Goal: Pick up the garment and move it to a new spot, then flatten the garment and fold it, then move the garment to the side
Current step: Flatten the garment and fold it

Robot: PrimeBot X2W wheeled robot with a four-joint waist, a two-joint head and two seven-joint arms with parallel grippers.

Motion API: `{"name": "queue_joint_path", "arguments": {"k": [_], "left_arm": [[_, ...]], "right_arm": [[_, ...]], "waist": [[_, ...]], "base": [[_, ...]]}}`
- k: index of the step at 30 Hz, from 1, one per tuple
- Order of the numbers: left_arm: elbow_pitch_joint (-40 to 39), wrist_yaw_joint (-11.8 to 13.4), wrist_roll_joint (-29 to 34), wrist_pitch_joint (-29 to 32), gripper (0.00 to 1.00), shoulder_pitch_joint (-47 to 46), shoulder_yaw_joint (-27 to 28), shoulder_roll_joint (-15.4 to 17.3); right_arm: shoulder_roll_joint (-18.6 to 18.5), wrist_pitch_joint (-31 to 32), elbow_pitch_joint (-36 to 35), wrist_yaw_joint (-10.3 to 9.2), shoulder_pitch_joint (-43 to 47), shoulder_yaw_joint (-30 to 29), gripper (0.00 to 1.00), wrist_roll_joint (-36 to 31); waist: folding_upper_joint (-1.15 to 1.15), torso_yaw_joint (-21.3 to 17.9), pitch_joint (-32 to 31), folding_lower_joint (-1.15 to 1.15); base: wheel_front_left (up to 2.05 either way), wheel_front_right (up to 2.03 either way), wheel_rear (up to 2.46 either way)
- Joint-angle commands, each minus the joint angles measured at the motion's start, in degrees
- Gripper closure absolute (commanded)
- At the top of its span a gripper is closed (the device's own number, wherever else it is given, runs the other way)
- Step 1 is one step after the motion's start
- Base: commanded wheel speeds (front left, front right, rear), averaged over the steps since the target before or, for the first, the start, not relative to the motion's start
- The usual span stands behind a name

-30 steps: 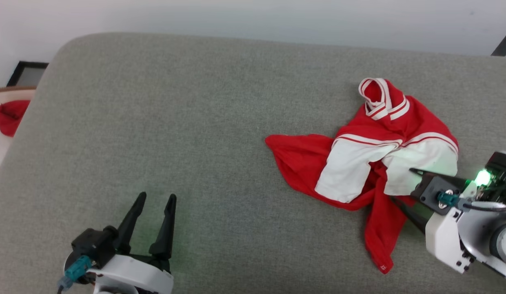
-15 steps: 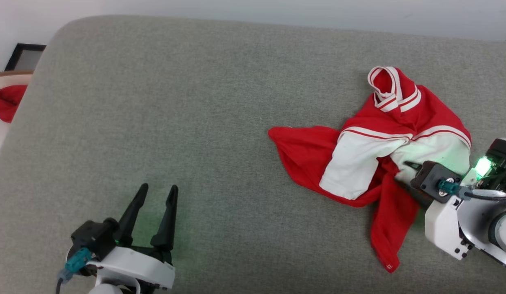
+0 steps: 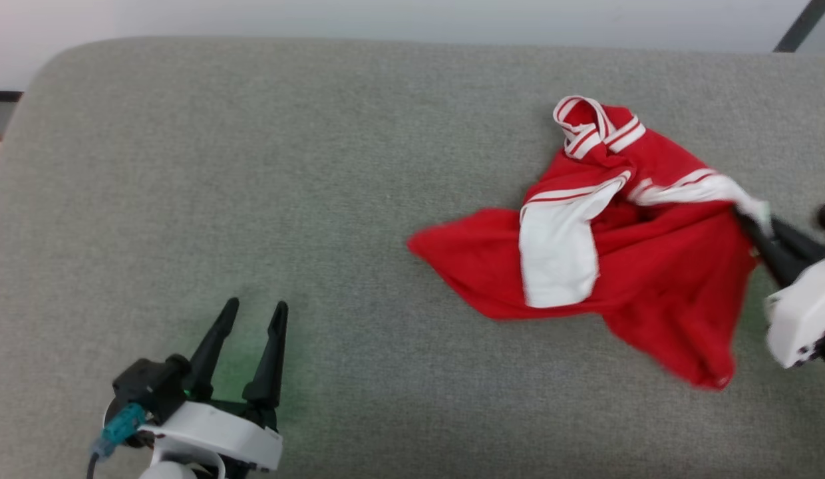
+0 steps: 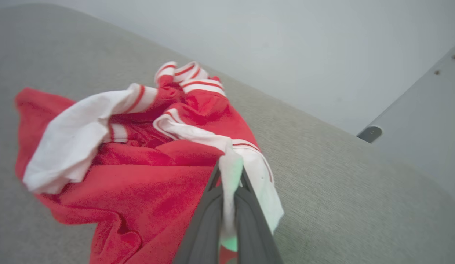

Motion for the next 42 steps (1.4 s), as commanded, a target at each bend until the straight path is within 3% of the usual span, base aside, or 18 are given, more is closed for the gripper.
{"name": "queue_joint_path", "arguments": {"k": [1, 3, 7, 11, 15, 22, 23, 25, 26, 27, 35, 38, 42], "left_arm": [[-0.2, -0.1, -0.1, 0.0, 0.00, -0.8, -0.1, 0.3], [-0.2, -0.1, -0.2, 0.0, 0.00, -0.9, -0.1, 0.5], [-0.3, -0.1, -0.5, 0.0, 0.00, -1.7, 0.0, 0.9], [-0.2, -0.1, -0.8, 0.0, 0.00, -2.4, -1.0, 0.9], [-0.1, -0.1, -1.0, 0.0, 0.00, -3.2, -1.8, 1.0], [0.1, -0.1, -1.5, 0.0, 0.00, -4.1, -2.7, 1.6], [0.1, -0.1, -1.5, 0.0, 0.00, -4.0, -2.7, 1.7], [0.2, -0.1, -1.6, 0.0, 0.00, -4.1, -2.8, 1.8], [0.2, -0.1, -1.6, 0.0, 0.00, -4.1, -2.8, 1.9], [0.3, -0.1, -1.7, 0.0, 0.00, -4.1, -2.8, 2.1], [-0.2, -0.1, -2.8, 0.0, 0.00, -5.1, -3.5, 5.3], [-1.3, -0.1, -4.1, 0.0, 0.00, -6.3, -4.4, 7.9], [-2.3, -0.1, -6.1, 0.0, 0.00, -9.9, -8.4, 13.7]], "right_arm": [[2.8, -0.6, 0.8, -0.06, 1.8, -4.8, 1.00, 1.0], [4.2, -0.7, 1.2, -0.05, 2.5, -7.1, 1.00, 1.7], [12.7, -1.9, 5.5, -0.06, 2.4, -19.6, 1.00, 5.4], [21.5, -2.8, 13.8, -0.08, -0.4, -32.7, 1.00, 8.0], [27.4, -5.0, 22.5, -0.04, -5.1, -42.4, 1.00, 5.4], [30.8, -11.5, 34.3, -0.02, -13.2, -55.1, 1.00, 0.5], [30.7, -12.2, 35.2, -0.02, -13.9, -55.1, 1.00, -1.0], [30.8, -12.9, 36.1, -0.02, -14.6, -53.3, 0.62, -3.2], [30.5, -13.3, 36.0, -0.01, -14.4, -52.1, 0.07, -4.2], [30.1, -13.9, 35.7, -0.01, -13.9, -50.7, 0.00, -5.2], [27.4, -17.7, 28.7, -0.01, -6.6, -39.3, 0.00, -6.5], [26.5, -19.0, 22.6, -0.01, -1.8, -33.6, 0.00, -6.0], [25.4, -20.3, 13.1, -0.03, 6.0, -28.3, 0.00, -6.6]], "waist": [[0.00, -0.7, 0.7, 0.00], [0.00, -0.9, 0.9, 0.00], [0.00, -1.7, 1.7, 0.00], [0.00, -1.9, 2.5, 0.00], [0.00, -1.7, 3.2, 0.00], [0.00, -1.0, 4.1, 0.00], [0.00, -1.0, 4.2, 0.00], [0.00, -0.9, 4.2, 0.00], [0.00, -0.9, 4.2, 0.00], [0.00, -1.0, 4.0, 0.00], [0.00, -3.4, 1.1, 0.00], [0.00, -4.7, -0.4, 0.00], [0.00, -6.8, -2.1, 0.00]], "base": [[0.00, 0.00, 0.00], [0.00, 0.00, 0.00], [0.00, 0.00, 0.00], [0.00, 0.00, 0.00], [0.00, 0.00, 0.00], [0.00, 0.00, 0.00], [0.00, 0.00, 0.00], [0.00, 0.00, 0.00], [0.00, 0.00, 0.00], [0.00, 0.00, 0.00], [0.00, 0.00, 0.00], [0.00, 0.00, 0.00], [0.00, 0.00, 0.00]]}}
